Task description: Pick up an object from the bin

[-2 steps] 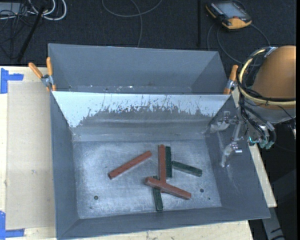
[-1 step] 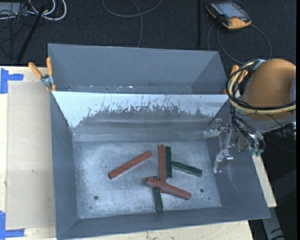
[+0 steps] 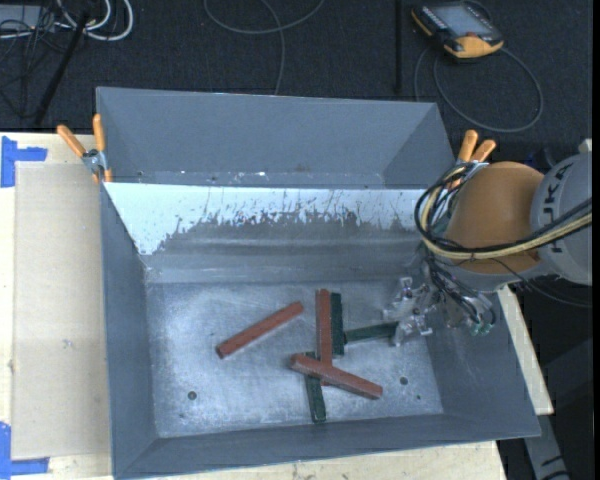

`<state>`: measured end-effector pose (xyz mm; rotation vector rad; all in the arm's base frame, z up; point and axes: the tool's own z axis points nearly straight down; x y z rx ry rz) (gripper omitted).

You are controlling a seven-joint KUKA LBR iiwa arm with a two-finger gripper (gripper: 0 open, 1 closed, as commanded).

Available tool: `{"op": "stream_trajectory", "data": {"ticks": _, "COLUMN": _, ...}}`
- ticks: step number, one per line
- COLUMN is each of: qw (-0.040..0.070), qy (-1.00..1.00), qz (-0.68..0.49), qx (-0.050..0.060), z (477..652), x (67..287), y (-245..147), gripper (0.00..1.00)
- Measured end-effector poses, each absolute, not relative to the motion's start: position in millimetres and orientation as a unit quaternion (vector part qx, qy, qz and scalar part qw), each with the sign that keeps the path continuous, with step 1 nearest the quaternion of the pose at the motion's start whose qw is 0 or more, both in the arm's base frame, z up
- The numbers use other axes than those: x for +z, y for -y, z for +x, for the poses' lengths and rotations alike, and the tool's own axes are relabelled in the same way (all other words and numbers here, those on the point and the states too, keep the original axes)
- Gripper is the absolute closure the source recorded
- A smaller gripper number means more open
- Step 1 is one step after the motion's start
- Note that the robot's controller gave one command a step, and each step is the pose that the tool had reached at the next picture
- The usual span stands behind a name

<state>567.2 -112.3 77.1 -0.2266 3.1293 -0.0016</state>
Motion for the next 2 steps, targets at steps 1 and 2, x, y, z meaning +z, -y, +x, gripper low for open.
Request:
{"op": "stream_trajectory", "data": {"ticks": 1, "qw": 0.002, "qy": -0.997, "qz": -0.072, "qx": -0.001, "z": 567.2, "x": 77.1, "y": 112.3, "gripper": 1.0}}
{"op": "stream_trajectory", "data": {"ticks": 2, "qw": 0.004, "qy": -0.997, "qz": -0.08, "qx": -0.001, "z": 580.7, "x": 252.1, "y": 100.2, "gripper": 1.0}}
